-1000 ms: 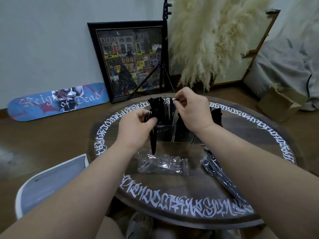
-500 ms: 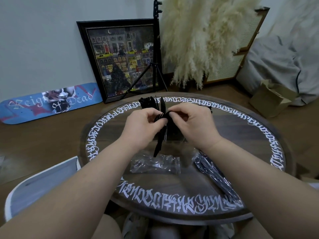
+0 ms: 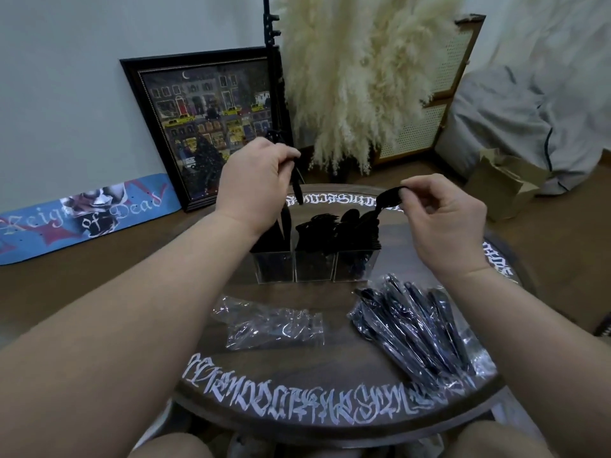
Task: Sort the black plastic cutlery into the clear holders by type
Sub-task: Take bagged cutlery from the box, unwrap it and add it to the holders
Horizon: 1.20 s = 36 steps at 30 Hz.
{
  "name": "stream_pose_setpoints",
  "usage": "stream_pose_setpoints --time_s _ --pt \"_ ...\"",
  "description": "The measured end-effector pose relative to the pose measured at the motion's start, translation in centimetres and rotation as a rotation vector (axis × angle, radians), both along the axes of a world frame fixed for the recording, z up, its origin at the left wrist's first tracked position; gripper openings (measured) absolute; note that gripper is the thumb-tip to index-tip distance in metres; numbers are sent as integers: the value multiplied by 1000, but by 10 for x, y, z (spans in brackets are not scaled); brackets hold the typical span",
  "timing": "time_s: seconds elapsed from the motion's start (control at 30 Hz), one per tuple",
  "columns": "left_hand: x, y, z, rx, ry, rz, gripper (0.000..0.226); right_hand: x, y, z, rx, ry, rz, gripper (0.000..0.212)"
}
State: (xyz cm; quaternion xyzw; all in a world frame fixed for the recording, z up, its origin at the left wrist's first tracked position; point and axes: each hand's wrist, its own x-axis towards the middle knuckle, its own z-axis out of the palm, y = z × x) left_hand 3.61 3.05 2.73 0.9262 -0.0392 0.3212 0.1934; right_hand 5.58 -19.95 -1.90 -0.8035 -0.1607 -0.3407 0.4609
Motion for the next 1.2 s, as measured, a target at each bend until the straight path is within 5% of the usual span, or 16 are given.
stream_pose_setpoints --time_s 0.3,0.53,0.73,1.0,1.2 --pt "17 -14 -55 421 645 47 40 20 -15 2 9 -64 -35 11" --pt "23 -41 -68 434 432 -101 61 48 -28 18 -46 -160 -71 13" --pt "39 -60 -80 488 547 -195 88 73 -26 3 -195 -148 -58 16" --pt "43 -55 -88 384 455 -150 75 73 -8 -17 -386 -100 71 17" --pt "40 -55 -92 352 422 -134 81 67 -1 -49 -673 177 155 29"
